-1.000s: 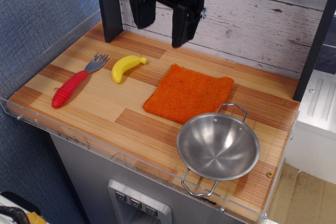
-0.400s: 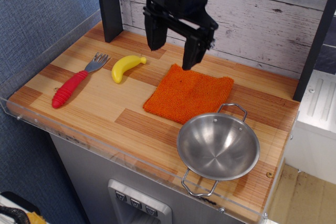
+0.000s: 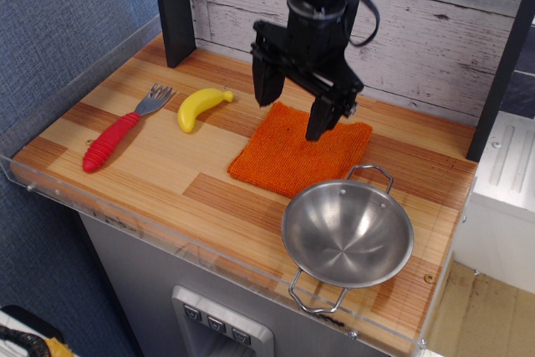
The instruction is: Move the orange towel between the red fork and colander
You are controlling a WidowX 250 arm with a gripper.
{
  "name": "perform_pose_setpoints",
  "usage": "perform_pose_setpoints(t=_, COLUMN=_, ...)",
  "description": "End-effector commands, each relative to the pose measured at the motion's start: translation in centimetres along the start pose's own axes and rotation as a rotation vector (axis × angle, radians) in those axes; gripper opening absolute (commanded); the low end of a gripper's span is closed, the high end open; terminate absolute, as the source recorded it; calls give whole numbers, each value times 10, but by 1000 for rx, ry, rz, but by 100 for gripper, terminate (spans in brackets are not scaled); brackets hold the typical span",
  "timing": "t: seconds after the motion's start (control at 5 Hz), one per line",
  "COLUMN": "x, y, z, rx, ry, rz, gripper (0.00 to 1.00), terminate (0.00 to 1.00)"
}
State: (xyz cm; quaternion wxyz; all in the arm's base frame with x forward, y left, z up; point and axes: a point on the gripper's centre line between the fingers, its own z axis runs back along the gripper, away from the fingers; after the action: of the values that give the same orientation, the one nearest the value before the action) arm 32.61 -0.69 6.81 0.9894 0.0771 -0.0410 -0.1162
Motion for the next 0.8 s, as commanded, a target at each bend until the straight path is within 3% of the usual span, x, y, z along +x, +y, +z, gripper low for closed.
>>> perform_pose_setpoints(t=0.0, x=6, y=-6, z=-23, rx=-102, ry=-7, rz=12, gripper=100, terminate=0)
perform_pose_setpoints(t=0.2, x=5, y=-6, z=-39, rx=-134, ry=15, rz=5, gripper=100, terminate=0)
perform_pose_setpoints(t=0.4, x=6, y=2, z=-50, rx=-139, ry=-3, rz=-33, gripper=100, terminate=0)
perform_pose_setpoints(t=0.6, x=3, y=4, z=-59, rx=-80, ry=-58, rz=-161, gripper=100, terminate=0)
